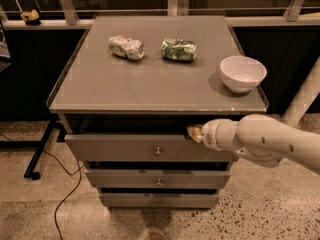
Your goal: Open top drawer
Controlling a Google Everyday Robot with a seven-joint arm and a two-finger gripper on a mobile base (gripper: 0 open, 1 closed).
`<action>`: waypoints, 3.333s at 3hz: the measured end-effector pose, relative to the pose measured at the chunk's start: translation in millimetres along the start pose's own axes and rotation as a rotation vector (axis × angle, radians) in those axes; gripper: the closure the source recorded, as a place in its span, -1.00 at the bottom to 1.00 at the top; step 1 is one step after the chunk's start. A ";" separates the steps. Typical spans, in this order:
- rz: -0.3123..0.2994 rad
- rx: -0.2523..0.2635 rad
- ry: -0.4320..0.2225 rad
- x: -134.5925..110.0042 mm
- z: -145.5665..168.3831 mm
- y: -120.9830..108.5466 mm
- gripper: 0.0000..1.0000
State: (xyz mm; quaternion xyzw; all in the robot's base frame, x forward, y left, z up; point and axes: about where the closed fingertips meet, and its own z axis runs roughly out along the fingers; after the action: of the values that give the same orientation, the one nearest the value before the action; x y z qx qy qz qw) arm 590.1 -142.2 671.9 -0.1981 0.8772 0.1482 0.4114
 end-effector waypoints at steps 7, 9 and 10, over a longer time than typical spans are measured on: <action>0.001 -0.130 0.104 24.4 -30.0 -5.0 1.00; 0.012 -0.127 0.126 27.6 -18.4 -7.1 1.00; -0.007 -0.133 0.136 27.8 -17.7 -3.6 1.00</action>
Offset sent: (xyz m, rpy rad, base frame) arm -0.0394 -0.0378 -0.0113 0.0284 0.1461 0.0611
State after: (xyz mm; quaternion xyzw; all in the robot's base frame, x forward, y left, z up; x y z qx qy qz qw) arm 563.9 -159.2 660.8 -0.2377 0.8907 0.1906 0.3374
